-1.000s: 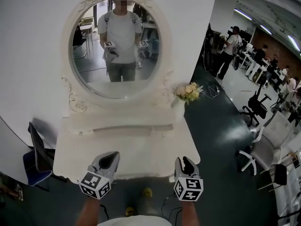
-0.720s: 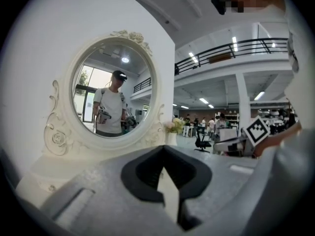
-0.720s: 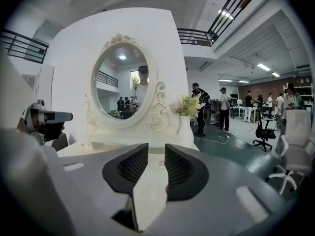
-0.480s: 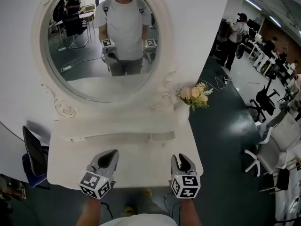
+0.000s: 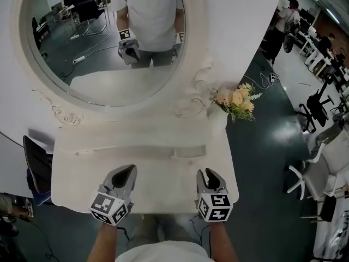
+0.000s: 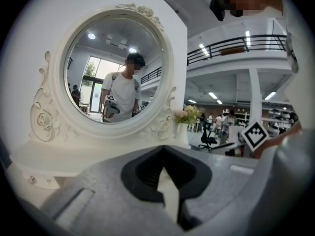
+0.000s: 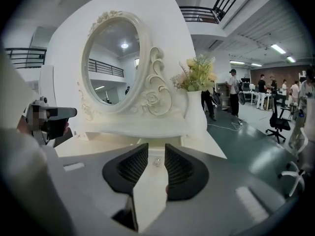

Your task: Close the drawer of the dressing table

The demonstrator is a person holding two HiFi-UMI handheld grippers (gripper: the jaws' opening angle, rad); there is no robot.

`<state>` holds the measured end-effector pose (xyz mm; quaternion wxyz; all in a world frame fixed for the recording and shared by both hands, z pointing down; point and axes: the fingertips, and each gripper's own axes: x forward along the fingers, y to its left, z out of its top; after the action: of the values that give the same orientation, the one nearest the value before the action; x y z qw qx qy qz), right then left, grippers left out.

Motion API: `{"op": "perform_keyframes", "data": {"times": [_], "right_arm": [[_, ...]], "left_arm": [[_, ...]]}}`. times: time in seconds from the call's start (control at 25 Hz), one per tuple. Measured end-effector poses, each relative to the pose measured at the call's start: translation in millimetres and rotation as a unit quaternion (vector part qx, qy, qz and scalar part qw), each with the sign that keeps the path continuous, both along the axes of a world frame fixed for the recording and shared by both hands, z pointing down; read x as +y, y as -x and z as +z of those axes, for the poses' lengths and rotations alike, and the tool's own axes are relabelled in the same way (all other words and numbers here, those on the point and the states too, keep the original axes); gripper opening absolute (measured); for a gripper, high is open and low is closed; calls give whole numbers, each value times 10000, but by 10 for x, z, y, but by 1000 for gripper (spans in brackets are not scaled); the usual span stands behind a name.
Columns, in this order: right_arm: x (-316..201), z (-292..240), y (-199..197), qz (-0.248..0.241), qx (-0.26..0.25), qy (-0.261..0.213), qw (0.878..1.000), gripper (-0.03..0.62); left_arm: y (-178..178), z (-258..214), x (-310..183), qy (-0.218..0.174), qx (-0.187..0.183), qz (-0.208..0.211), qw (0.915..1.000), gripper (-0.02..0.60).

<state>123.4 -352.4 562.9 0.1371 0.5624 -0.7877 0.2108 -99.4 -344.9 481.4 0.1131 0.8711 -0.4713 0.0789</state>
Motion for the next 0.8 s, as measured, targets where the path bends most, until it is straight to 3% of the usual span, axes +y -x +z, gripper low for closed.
{"op": "perform_keyframes", "data": {"times": [0.8], "right_arm": [[-511, 844, 240, -116, 109, 699, 9974, 91]], "left_arm": [[-28, 854, -490, 755, -30, 234, 9969, 0]]}}
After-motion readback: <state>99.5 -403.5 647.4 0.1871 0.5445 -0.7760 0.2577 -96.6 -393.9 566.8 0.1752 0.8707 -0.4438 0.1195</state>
